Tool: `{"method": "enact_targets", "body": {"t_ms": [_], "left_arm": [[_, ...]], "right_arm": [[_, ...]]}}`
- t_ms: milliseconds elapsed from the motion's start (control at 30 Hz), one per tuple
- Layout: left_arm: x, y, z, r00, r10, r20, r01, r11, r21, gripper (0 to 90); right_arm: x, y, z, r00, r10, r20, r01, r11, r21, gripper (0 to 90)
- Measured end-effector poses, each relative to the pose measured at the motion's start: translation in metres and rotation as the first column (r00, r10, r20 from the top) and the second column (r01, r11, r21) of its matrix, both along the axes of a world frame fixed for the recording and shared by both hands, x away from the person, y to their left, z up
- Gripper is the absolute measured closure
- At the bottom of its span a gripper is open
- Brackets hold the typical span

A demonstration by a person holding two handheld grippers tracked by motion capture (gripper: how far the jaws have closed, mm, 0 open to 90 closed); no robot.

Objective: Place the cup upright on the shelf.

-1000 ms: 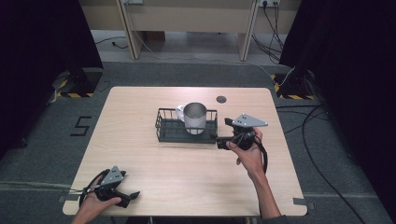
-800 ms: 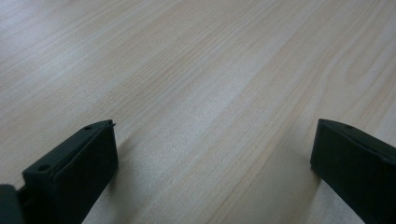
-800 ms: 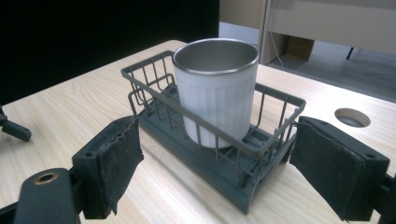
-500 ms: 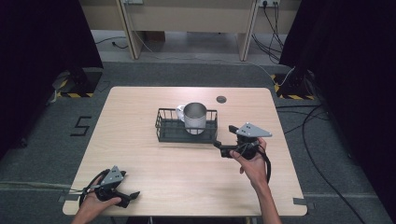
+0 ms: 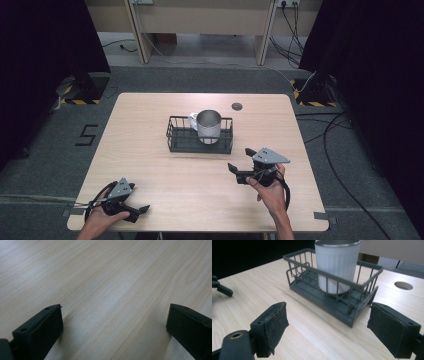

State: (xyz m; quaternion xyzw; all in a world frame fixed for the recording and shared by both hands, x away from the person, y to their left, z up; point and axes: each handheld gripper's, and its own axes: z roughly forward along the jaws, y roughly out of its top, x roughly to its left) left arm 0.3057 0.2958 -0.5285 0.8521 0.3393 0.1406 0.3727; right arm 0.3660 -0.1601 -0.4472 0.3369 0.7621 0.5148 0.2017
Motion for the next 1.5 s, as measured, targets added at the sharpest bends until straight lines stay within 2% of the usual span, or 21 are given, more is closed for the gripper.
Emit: {"method": "enact_targets", "body": {"t_ms": [167, 233, 567, 767, 1500], "left_arm": [[-0.001, 0.0, 0.0, 1.0, 0.005, 0.001, -0.005, 1.0, -0.002, 0.3], [-0.001, 0.001, 0.0, 1.0, 0.006, 0.001, -0.006, 1.0, -0.002, 0.3], [-0.001, 0.001, 0.0, 1.0, 0.005, 0.001, -0.005, 1.0, -0.001, 0.3], [-0.002, 0.001, 0.0, 1.0, 0.005, 0.002, -0.005, 1.0, -0.002, 0.3], [-0.002, 0.001, 0.0, 1.0, 0.003, 0.001, -0.003, 1.0, -0.002, 0.3]], "right_arm": [[-0.005, -0.004, -0.009, 0.9998, -0.015, -0.01, 0.015, 0.9999, 0.001, 15.5], [-0.008, -0.006, -0.013, 0.9998, -0.018, -0.013, 0.017, 0.9997, -0.019, 15.6], [-0.021, -0.013, -0.024, 0.9987, -0.03, -0.04, 0.029, 0.9986, -0.044, 15.6], [-0.028, -0.013, -0.031, 0.998, -0.023, -0.059, 0.019, 0.9976, -0.066, 15.6], [-0.044, -0.012, -0.05, 0.994, -0.009, -0.109, 0.0, 0.9966, -0.082, 15.7]]}}
